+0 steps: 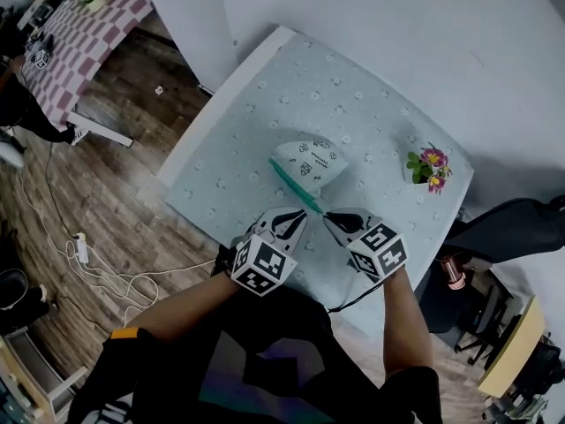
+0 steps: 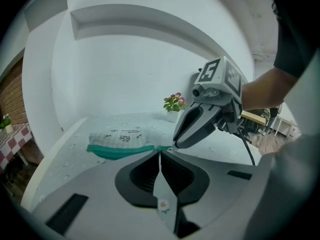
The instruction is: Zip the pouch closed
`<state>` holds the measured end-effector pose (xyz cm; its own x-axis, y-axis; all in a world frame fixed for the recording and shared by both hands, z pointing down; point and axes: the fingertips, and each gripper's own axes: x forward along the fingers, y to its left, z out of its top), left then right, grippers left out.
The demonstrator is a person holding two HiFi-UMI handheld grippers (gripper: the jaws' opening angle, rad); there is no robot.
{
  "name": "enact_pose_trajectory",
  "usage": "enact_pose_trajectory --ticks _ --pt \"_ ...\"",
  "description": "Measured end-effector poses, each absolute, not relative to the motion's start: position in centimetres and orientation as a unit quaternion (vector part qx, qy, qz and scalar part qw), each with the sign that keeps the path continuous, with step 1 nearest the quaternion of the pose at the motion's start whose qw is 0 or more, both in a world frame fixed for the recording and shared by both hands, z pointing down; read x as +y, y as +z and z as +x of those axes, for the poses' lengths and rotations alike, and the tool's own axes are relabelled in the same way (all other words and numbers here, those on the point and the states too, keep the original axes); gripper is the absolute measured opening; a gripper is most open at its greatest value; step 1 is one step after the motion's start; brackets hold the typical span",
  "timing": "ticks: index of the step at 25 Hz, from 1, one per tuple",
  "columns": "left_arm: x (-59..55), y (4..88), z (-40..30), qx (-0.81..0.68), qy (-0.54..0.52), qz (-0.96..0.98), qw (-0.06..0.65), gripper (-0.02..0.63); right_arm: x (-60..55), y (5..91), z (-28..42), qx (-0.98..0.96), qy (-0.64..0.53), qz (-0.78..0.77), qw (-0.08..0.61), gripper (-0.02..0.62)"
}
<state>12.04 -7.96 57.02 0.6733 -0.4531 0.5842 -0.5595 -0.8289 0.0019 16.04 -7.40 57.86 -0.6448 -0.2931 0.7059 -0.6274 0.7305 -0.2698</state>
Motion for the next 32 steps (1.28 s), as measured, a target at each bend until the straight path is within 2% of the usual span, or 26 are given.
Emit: enact_pose_trajectory --ticks 6,13,21,32 --pt "-8.0 55.1 11.9 -0.278 0.285 0.916 0.058 0.014 -8.3 53.3 14.6 -0.886 0.334 0.262 0.184 0.028" --pt "-8.9 53.0 10.7 -0.28 0.285 0.917 0.018 0.015 -9.1 50.7 12.9 -0.889 0.391 0.218 0.095 0.026" --pt "-9.6 52.1 10.2 -0.27 0.302 0.914 -0.038 0.083 -9.9 50.3 11.8 -0.888 0.411 0.188 0.081 0.025" --pt "-9.9 52.1 10.8 -0.264 0.312 0.911 -0.059 0.088 -10.2 50.4 12.0 -0.89 0.411 0.181 0.083 0.025"
